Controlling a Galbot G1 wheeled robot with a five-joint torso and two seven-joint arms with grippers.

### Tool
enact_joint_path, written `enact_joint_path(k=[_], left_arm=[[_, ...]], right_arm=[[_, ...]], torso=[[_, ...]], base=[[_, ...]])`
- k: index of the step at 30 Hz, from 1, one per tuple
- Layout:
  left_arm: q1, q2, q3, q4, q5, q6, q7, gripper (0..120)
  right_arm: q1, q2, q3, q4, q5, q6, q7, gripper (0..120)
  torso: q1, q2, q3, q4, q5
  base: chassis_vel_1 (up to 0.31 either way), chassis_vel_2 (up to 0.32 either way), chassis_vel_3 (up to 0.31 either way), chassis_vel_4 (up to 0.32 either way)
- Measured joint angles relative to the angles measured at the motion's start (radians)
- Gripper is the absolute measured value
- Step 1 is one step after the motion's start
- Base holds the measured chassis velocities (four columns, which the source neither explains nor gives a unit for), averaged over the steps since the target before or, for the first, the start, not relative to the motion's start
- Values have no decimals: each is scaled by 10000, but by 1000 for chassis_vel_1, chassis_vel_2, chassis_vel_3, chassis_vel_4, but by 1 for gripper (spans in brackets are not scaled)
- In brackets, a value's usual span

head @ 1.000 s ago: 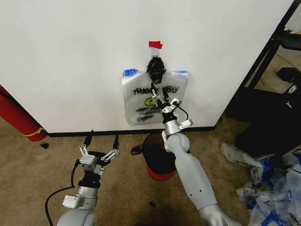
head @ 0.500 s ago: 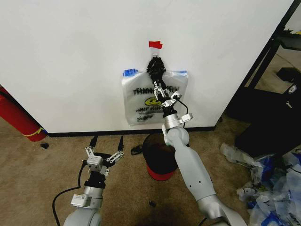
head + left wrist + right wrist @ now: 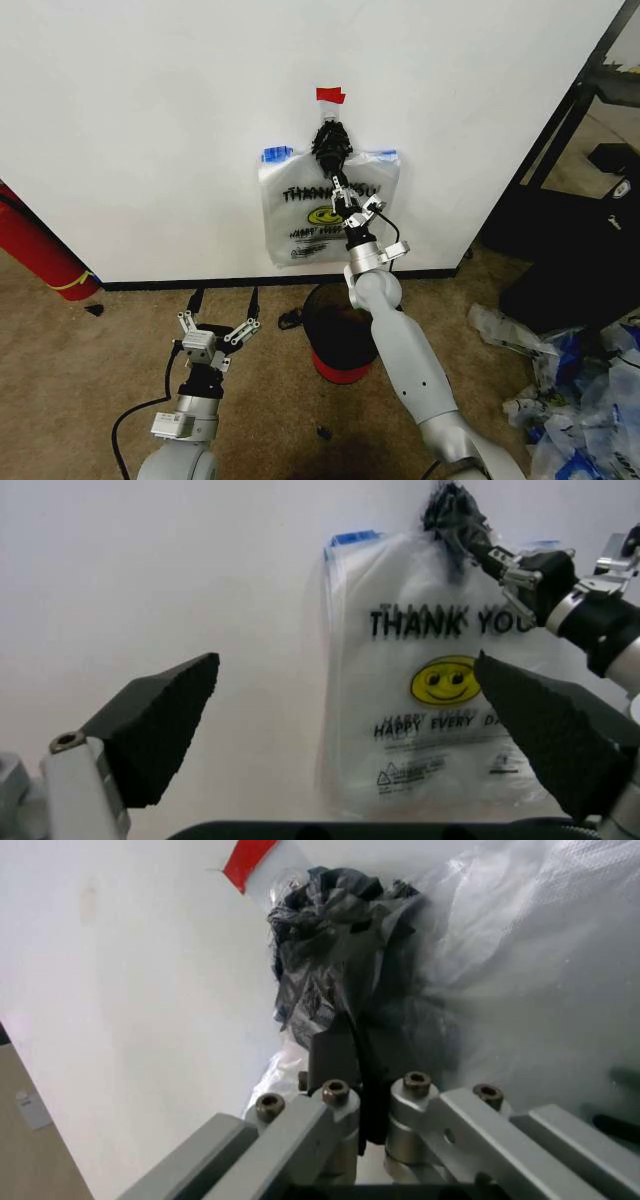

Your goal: Pick up the garbage bag from the wall and place it over the trash bin.

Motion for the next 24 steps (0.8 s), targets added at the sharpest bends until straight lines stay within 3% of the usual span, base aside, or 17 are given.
enact_joint_path(k=[11, 24], left_arm=[[78, 319, 5, -195, -536, 43, -153, 100], [25, 591, 47, -320, -776, 43, -178, 100]], right_arm=[[-1110, 0, 12, 796, -144, -147, -451, 0], [-3358, 0, 263, 2007, -621, -173, -924, 0]], torso=[[0, 0, 0, 1, 0], [-2, 0, -1, -1, 0]], base=[[0, 0, 0, 0], [0, 0, 0, 0]])
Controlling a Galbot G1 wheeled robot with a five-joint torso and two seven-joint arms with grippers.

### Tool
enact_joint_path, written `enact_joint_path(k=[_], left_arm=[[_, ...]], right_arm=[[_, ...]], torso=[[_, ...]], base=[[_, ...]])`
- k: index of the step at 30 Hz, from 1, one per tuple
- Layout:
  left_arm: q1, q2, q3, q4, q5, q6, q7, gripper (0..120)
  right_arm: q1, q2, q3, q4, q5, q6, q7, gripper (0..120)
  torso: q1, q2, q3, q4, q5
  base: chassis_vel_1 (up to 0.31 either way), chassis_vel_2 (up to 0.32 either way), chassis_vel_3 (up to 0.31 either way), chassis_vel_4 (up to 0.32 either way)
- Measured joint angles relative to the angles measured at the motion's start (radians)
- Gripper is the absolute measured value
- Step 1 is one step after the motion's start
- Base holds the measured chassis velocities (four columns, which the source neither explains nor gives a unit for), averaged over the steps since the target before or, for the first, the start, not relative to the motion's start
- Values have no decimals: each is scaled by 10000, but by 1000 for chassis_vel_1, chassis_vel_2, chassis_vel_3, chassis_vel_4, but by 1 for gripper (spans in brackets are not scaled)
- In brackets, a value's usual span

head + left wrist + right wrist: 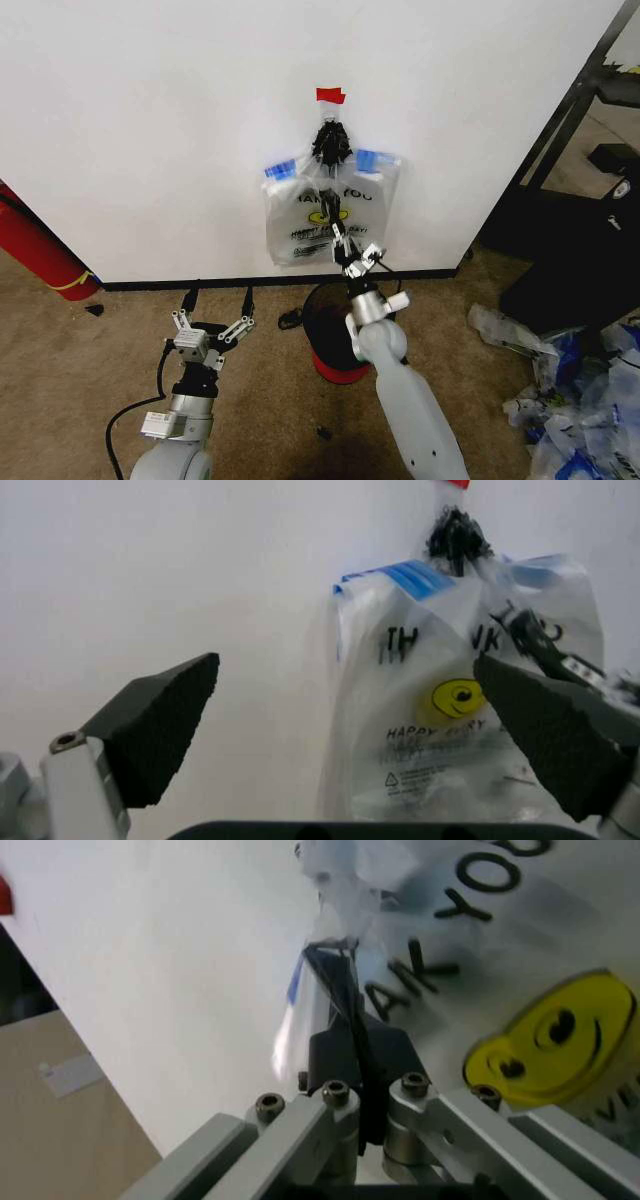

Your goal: Pick up the garbage bag from the wall and place it over the trash bin.

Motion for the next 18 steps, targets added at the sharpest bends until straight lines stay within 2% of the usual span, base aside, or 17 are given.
enact_joint_path(k=[8, 18], left_arm=[[63, 4, -5, -148, -65, -2, -40, 100], [105, -23, -82, -223, -136, -81, -80, 100]], right_arm=[[-1085, 0, 638, 318, -961, 184, -667, 0], [-1975, -261, 1203, 452, -955, 456, -1501, 0]], torso=[[0, 0, 0, 0, 0], [1, 0, 1, 0, 2]], base=[[0, 0, 0, 0], [0, 0, 0, 0]])
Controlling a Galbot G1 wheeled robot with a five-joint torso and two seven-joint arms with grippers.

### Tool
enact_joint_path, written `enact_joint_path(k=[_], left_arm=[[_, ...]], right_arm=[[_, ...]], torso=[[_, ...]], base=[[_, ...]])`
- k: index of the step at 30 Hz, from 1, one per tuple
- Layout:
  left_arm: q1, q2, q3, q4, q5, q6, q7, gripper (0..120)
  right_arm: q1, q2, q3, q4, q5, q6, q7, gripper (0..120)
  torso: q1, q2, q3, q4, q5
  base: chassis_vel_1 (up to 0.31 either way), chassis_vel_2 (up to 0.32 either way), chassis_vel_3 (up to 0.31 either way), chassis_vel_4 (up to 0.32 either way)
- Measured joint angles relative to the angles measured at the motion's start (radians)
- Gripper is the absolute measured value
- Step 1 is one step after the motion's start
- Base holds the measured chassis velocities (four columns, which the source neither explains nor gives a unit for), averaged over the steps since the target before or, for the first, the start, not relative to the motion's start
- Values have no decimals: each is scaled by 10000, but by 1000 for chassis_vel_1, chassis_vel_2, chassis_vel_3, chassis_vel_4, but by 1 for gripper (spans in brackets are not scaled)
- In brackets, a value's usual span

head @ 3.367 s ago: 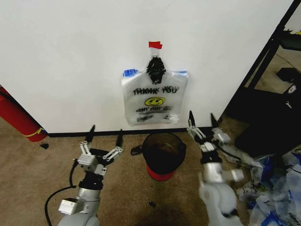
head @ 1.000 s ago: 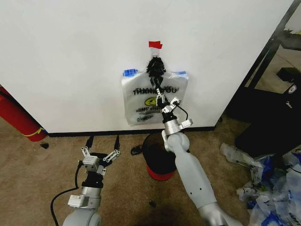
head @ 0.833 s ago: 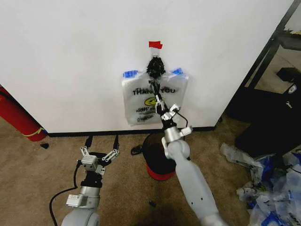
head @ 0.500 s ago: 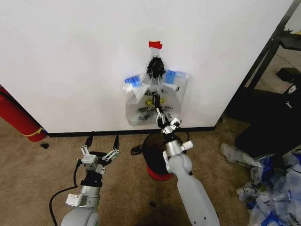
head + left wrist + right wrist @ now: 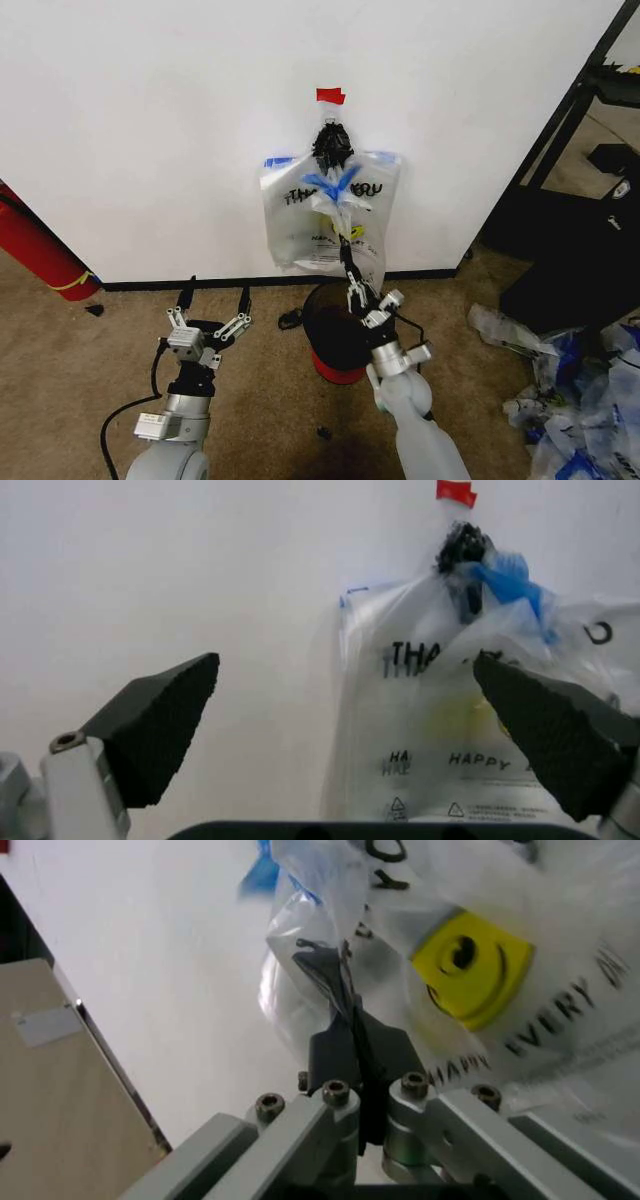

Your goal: Pick up the garbage bag from the wall and place it over the trash bin.

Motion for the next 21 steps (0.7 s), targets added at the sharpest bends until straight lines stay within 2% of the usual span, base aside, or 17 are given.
enact_joint_path(k=[9, 21], left_arm=[[31, 92, -67, -55, -144, -80, -68, 100], [68, 182, -170, -105, -274, -97, -121, 100]], right_arm=[[-847, -341, 389, -110, 269, 279, -1162, 0], [-1558, -665, 870, -218, 448, 379, -3557, 0]], torso=[[1, 0, 0, 0, -1], [0, 0, 0, 1, -1]], base=[[0, 0, 0, 0], [0, 0, 0, 0]])
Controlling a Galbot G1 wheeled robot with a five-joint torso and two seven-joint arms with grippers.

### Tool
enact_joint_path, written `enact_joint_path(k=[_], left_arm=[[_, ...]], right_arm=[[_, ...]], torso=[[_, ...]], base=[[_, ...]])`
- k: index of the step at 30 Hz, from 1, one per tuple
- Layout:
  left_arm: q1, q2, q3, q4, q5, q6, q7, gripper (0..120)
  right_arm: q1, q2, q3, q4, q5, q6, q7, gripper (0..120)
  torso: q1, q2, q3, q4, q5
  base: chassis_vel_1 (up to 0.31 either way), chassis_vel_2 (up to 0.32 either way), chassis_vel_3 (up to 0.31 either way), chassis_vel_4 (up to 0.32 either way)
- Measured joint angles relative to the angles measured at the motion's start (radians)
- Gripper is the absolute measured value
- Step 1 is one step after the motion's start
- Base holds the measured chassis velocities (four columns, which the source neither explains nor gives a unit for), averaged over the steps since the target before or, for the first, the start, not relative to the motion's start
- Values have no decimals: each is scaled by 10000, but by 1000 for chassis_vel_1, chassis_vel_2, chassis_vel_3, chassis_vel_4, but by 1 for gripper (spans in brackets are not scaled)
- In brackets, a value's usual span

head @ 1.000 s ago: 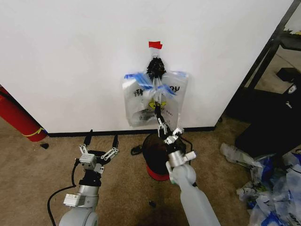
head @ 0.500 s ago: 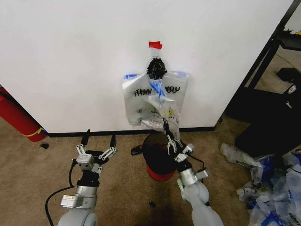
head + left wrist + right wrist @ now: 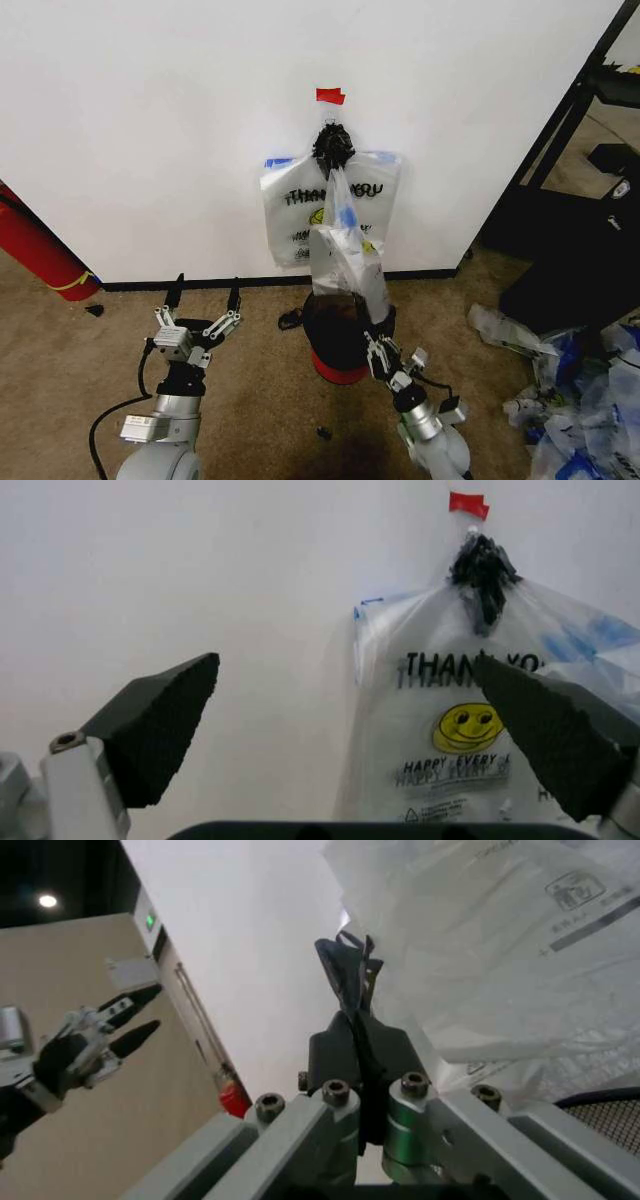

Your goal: Pick up the garbage bag from the wall and place it over the trash bin.

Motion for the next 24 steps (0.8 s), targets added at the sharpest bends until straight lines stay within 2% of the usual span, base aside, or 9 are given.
enact_joint_path(k=[9, 15, 19, 23, 24], left_arm=[[-16, -51, -31, -4, 6, -1, -10, 100], [-17, -53, -51, 63, 6, -8, -32, 100], [-16, -53, -52, 83, 6, -14, -36, 100], [-16, -56, -36, 88, 16, -18, -37, 100], [-19, -58, -31, 96, 22, -18, -37, 100]], right_arm=[[-37, -311, 445, -37, 517, -392, -1196, 0], [27, -494, 1199, -318, 778, -1175, -3171, 0], [159, -515, 1522, -551, 711, -1420, -3838, 0], [285, -524, 1510, -750, 871, -1194, -3385, 0], [300, -508, 1354, -748, 1097, -980, -2856, 0]], torso=[[0, 0, 0, 0, 1], [0, 0, 0, 0, 1], [0, 0, 0, 0, 1], [0, 0, 1, -1, 0], [0, 0, 0, -1, 0]], base=[[0, 0, 0, 0], [0, 0, 0, 0], [0, 0, 0, 0], [0, 0, 0, 0], [0, 0, 0, 0]])
